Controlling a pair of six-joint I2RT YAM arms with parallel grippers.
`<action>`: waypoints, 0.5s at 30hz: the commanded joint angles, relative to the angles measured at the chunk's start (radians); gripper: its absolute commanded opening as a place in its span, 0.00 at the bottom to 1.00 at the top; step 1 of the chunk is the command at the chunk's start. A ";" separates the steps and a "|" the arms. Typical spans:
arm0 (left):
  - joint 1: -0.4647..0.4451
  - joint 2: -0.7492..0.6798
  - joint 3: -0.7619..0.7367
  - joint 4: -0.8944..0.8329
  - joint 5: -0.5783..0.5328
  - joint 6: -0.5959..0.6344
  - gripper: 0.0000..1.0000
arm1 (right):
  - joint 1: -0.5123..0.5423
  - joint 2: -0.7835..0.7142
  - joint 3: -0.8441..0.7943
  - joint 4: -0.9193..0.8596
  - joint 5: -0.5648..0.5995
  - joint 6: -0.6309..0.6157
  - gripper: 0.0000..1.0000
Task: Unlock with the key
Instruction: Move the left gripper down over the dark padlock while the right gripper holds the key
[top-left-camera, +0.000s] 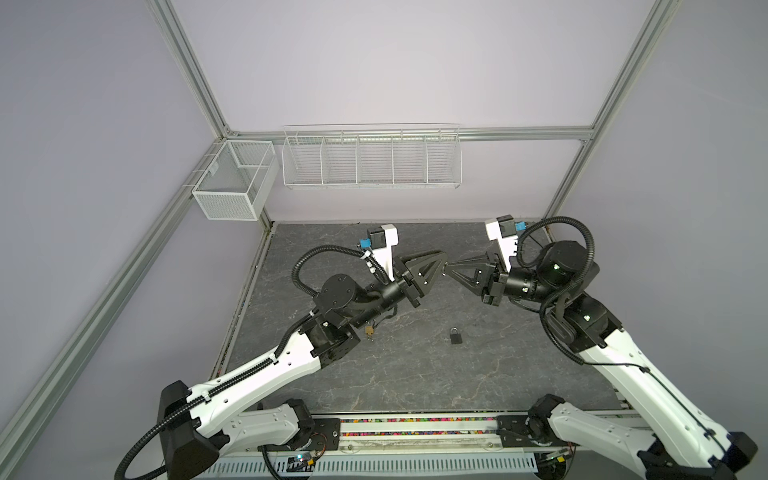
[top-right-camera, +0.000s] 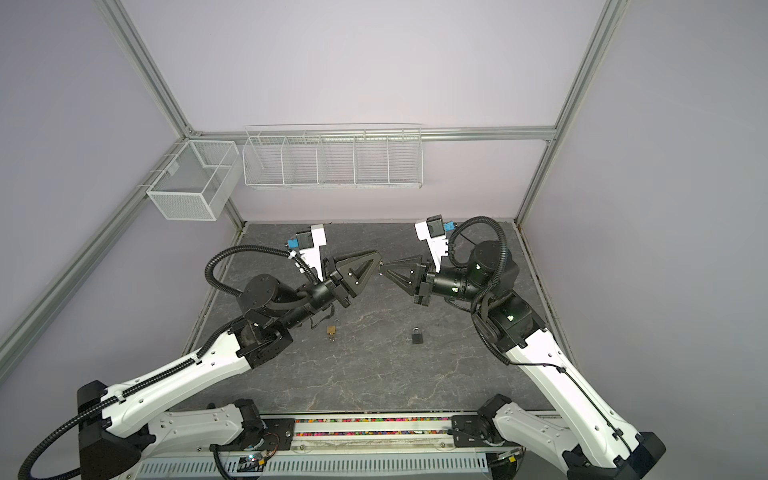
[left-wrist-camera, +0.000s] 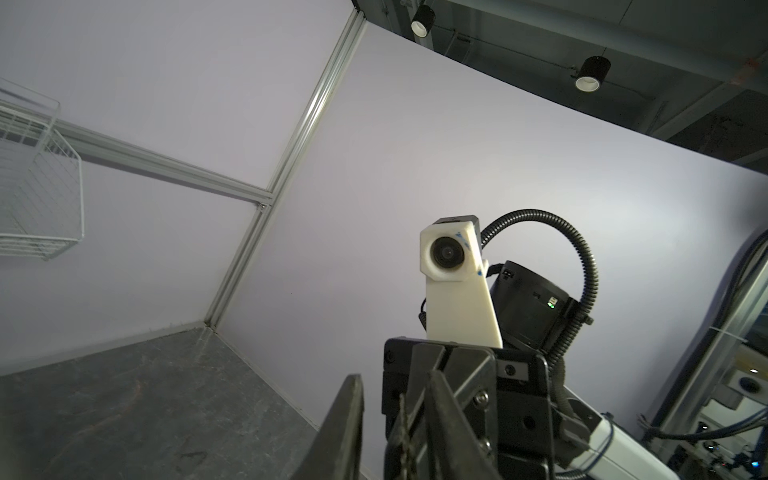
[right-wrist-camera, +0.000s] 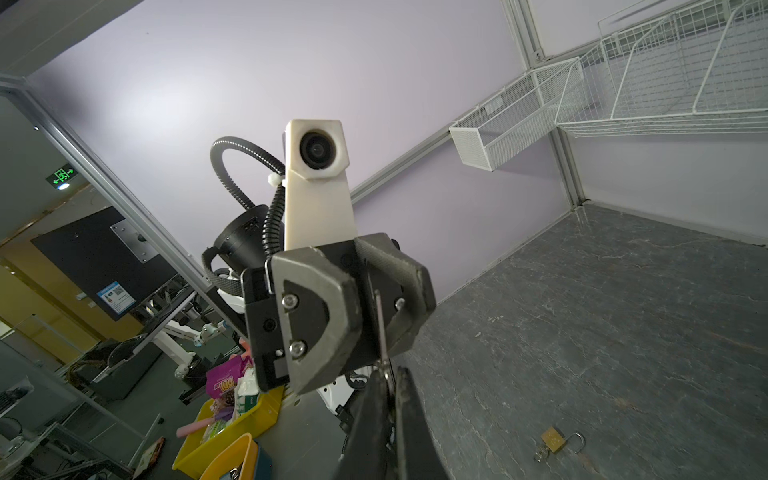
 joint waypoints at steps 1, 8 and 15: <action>-0.001 -0.039 -0.024 -0.040 -0.066 0.028 0.37 | 0.000 -0.017 0.030 -0.163 0.068 -0.069 0.06; 0.000 -0.074 -0.018 -0.319 -0.315 0.022 0.45 | -0.038 -0.015 0.025 -0.511 0.224 -0.127 0.06; 0.000 0.034 0.049 -0.616 -0.426 -0.110 0.47 | -0.097 -0.049 -0.114 -0.729 0.353 -0.121 0.07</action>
